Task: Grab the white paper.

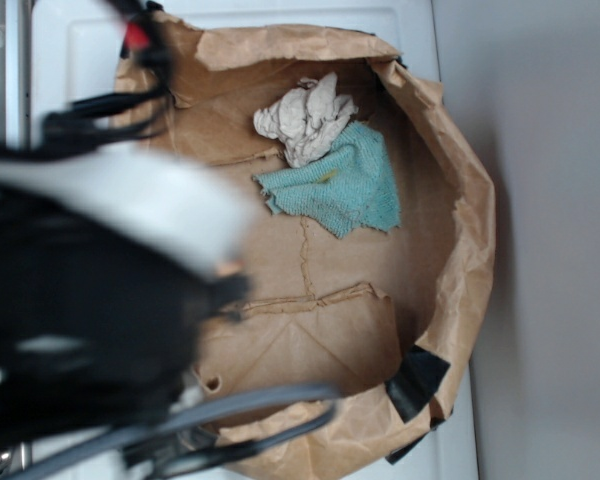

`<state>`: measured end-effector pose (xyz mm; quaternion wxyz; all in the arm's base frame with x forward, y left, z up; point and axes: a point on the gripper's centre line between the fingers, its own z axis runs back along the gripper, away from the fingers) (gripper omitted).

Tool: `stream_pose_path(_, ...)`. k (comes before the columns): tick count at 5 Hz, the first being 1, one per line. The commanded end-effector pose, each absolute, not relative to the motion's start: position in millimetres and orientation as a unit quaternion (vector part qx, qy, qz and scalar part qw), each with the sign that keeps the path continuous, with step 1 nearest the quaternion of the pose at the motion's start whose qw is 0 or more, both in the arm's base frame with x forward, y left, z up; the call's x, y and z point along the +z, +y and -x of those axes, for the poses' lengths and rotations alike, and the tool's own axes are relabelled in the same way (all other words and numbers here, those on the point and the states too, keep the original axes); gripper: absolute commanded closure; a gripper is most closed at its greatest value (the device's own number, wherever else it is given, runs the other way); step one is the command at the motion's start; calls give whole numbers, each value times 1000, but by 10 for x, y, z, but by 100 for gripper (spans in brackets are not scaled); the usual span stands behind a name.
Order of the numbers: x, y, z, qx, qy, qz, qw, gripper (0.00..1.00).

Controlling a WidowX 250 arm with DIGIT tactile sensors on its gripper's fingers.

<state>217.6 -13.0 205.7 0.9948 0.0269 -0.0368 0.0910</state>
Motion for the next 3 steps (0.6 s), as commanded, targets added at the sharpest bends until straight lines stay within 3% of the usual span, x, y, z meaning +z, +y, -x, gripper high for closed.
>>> stream_pose_path(1, 2207, 15, -2687, 114, -68, -21, 991, 0)
stream_pose_path(2, 2207, 15, -2687, 114, -68, -21, 991, 0)
stream_pose_path(3, 1900, 244, -2936, 234, -170, -3, 957, 0)
